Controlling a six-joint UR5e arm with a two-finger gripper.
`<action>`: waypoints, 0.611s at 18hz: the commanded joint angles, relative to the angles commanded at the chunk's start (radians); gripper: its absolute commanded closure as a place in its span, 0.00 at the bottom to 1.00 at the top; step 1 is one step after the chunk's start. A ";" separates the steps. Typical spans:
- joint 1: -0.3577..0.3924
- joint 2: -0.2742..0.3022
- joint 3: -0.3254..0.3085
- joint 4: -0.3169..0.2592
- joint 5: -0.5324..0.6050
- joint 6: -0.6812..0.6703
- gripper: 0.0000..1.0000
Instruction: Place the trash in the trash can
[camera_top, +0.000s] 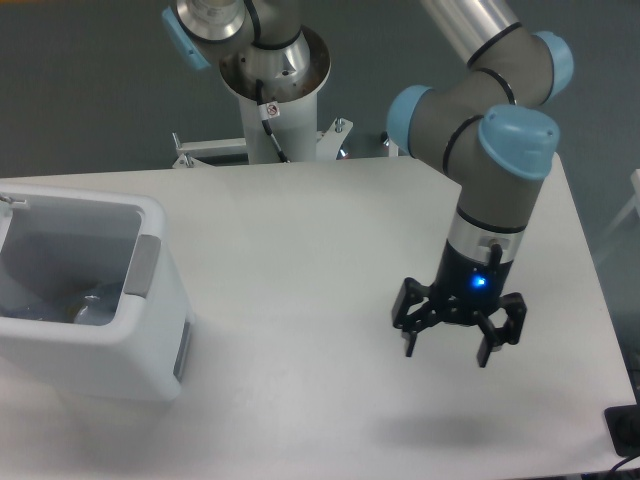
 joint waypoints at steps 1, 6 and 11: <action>0.002 -0.006 -0.002 -0.015 0.031 0.043 0.00; 0.003 -0.051 -0.009 -0.043 0.228 0.290 0.00; 0.017 -0.055 -0.012 -0.094 0.290 0.419 0.00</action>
